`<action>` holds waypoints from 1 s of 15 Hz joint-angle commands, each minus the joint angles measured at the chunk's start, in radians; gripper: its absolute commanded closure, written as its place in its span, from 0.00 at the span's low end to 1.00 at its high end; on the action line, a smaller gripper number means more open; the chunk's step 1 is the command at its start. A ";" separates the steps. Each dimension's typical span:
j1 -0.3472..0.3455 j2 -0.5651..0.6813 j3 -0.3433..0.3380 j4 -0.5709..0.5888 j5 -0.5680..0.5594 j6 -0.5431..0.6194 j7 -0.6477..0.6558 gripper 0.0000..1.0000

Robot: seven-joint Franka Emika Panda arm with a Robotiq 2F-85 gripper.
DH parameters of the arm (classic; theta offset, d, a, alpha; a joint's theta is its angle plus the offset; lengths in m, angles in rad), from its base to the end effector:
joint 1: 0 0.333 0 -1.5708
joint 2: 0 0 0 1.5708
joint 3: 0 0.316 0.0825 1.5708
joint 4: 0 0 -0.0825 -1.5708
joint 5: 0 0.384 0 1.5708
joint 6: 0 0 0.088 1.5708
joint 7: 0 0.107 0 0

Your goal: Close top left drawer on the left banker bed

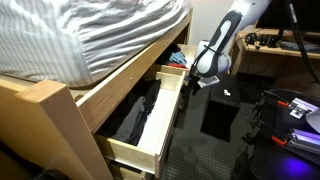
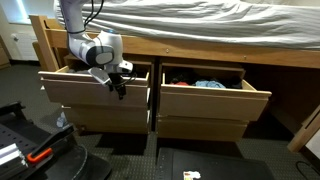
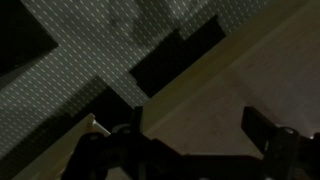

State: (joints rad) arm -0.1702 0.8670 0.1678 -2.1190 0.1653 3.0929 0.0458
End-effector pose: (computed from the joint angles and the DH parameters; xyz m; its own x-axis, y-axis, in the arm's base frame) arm 0.5360 -0.0056 0.0154 0.9563 -0.2805 0.0825 -0.2656 -0.9514 -0.1560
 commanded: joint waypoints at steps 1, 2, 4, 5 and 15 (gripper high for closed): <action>-0.172 0.067 0.191 -0.022 -0.036 0.218 -0.081 0.00; -0.212 0.095 0.234 -0.020 -0.078 0.274 -0.091 0.00; -0.261 0.137 0.287 -0.023 -0.184 0.385 -0.079 0.00; -0.277 0.156 0.299 -0.025 -0.245 0.438 -0.069 0.00; -0.319 0.195 0.331 0.087 -0.426 0.366 -0.027 0.00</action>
State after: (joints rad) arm -0.4953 1.0640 0.5058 -2.0335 -0.2482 3.4588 0.0011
